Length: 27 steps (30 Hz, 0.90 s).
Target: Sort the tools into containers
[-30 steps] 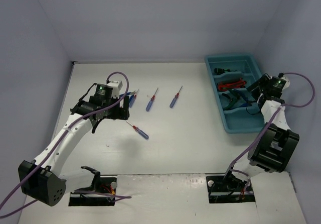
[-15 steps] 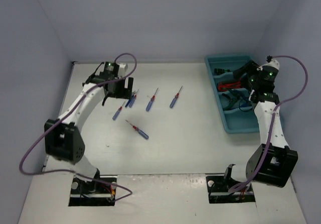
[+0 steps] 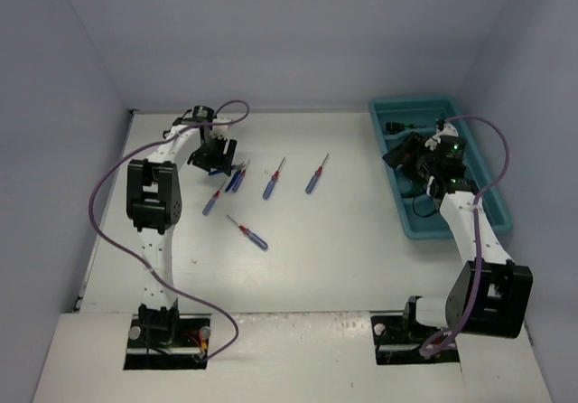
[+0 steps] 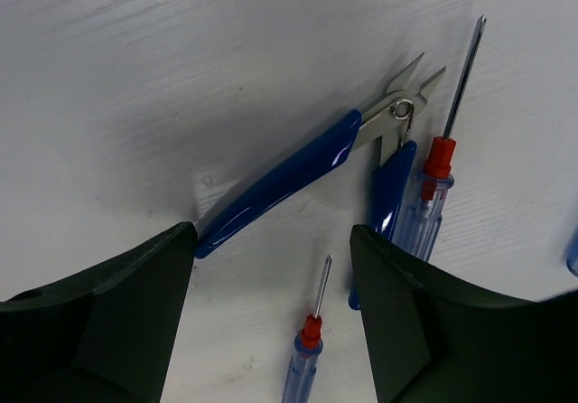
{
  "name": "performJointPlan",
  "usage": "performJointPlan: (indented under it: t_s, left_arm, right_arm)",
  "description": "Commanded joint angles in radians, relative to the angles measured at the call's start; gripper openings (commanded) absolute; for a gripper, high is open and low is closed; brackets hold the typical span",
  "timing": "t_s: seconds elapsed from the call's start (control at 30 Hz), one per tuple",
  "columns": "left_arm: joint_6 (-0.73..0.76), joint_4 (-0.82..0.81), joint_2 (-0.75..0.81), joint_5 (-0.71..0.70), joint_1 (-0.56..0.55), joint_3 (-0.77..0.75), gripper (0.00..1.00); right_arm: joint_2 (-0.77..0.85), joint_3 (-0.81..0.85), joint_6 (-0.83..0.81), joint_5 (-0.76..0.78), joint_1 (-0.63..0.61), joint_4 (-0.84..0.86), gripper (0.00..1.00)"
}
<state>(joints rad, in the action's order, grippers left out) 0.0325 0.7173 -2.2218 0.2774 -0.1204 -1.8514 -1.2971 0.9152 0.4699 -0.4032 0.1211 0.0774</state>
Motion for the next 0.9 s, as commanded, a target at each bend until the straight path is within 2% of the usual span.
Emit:
performJointPlan:
  t_s: [0.0,0.23,0.57,0.87]
  left_arm:
    - [0.084,0.027,0.004,0.072,0.040,-0.096,0.65]
    - [0.104,0.039,-0.053,0.089,0.045,-0.079,0.62]
    - [0.079,0.035,-0.078,0.067,0.042,-0.023,0.26]
    - [0.016,-0.004,-0.076,0.011,0.045,-0.056,0.03]
  right_arm:
    - [0.062,-0.002,-0.023,-0.061,-0.012,0.053,0.63]
    - [0.052,-0.013,-0.016,-0.080,-0.014,0.053,0.64]
    - [0.025,-0.018,-0.004,-0.080,-0.030,0.055,0.64]
    - [0.034,-0.031,0.000,-0.079,-0.037,0.055,0.64]
